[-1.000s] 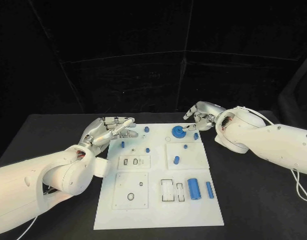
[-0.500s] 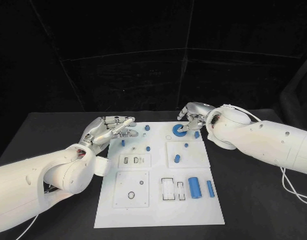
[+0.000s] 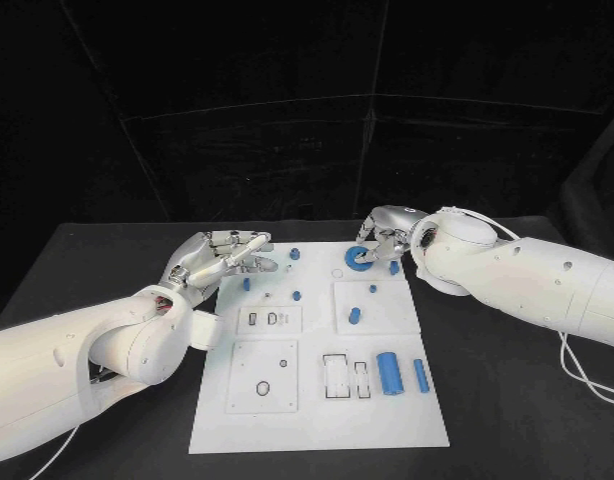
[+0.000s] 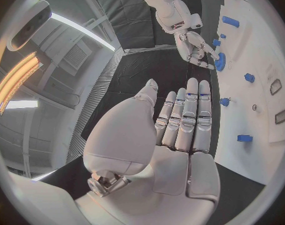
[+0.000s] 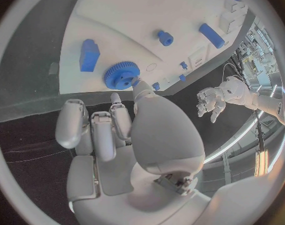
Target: Assemble the parts on the task board
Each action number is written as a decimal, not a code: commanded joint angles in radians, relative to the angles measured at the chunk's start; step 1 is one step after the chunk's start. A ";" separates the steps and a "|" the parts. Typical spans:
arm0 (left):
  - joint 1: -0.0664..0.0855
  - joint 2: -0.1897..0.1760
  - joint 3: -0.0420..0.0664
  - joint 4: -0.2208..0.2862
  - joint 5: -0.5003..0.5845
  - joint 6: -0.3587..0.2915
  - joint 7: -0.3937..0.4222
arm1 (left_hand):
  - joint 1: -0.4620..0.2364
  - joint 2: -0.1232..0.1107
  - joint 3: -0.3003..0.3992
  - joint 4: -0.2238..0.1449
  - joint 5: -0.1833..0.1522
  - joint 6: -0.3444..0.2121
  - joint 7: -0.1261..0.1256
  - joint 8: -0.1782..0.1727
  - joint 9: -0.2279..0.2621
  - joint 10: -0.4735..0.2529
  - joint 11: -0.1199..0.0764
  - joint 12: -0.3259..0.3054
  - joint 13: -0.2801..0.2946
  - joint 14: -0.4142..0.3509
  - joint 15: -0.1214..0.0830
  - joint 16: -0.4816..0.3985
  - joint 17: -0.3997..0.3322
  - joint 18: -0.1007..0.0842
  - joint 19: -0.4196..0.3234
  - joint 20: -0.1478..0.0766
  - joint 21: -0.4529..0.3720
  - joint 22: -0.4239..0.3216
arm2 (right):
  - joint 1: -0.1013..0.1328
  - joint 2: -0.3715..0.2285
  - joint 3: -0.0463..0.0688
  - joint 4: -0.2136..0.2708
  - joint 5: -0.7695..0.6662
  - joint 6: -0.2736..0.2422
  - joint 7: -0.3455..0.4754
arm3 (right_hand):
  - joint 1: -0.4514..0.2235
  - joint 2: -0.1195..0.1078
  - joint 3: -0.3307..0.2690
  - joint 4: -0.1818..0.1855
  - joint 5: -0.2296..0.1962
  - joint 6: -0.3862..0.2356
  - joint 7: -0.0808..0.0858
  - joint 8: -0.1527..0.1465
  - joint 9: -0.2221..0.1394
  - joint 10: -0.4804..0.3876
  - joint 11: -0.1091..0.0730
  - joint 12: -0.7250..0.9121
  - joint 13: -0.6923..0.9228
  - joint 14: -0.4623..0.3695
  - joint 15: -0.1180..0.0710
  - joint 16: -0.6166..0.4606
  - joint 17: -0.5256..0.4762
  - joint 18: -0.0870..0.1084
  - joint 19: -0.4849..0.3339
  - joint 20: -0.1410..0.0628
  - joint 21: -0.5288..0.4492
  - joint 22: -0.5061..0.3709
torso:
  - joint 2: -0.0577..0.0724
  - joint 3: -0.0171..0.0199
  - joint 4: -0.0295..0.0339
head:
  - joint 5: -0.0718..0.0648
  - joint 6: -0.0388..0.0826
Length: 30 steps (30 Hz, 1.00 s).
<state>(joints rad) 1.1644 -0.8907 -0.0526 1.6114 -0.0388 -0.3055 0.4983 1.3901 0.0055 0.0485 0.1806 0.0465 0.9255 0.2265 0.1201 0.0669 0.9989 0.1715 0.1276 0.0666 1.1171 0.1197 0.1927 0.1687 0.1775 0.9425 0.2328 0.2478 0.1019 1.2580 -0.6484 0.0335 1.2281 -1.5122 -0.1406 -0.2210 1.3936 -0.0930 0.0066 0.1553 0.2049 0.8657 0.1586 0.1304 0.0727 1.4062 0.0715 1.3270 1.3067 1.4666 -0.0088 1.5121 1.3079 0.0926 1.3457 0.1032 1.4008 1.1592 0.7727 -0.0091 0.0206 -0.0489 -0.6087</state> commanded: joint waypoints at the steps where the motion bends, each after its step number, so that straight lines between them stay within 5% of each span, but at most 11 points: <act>1: 0.001 0.001 0.001 0.000 -0.004 0.014 0.003 | 0.002 0.006 0.001 -0.008 0.003 -0.003 0.004 -0.004 -0.001 -0.001 0.005 -0.003 -0.001 0.002 0.004 -0.007 0.001 0.005 0.008 0.001 -0.003 -0.001 | 0.001 -0.001 0.000 0.001 -0.016 0.041 0.003 | 0.001 0.006 -0.008 0.000 0.005 0.008 -0.001 0.005 0.001 0.007 -0.001 0.005 0.003 0.076 0.004 0.006 0.120 -0.011 0.007 0.001 0.005 0.002 | 0.000 0.0000 -0.0009 | -0.001 -0.001; 30: 0.001 -0.002 0.000 -0.001 -0.004 0.016 -0.002 | 0.004 0.008 0.001 -0.012 0.003 -0.003 0.004 -0.005 -0.001 -0.001 0.005 -0.004 -0.001 0.002 0.004 -0.009 0.003 0.006 0.008 0.001 -0.005 -0.002 | 0.000 -0.009 -0.001 0.016 -0.011 0.013 0.019 | 0.003 0.029 -0.013 -0.005 0.023 0.052 -0.005 0.026 0.003 0.022 -0.004 0.036 0.038 0.079 0.002 0.014 0.142 -0.014 0.016 -0.001 0.016 0.023 | 0.001 0.0007 -0.0006 | -0.002 -0.003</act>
<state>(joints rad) 1.1643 -0.8921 -0.0529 1.6086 -0.0389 -0.3027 0.4953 1.3901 0.0055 0.0500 0.1735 0.0465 0.9255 0.2265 0.1201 0.0670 0.9989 0.1715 0.1276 0.0668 1.1172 0.1197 0.1886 0.1696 0.1775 0.9425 0.2328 0.2479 0.1012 1.2564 -0.6585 0.0326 1.2417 -1.5199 -0.1177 -0.2044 1.3955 -0.0723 -0.0045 0.1553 0.2241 0.9122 0.1539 0.1515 0.0753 1.4230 0.0688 1.3582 1.3083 1.4666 -0.0088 1.5205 1.3076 0.0928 1.3531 0.1037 1.4116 1.1813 0.7730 -0.0088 0.0207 -0.0504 -0.6121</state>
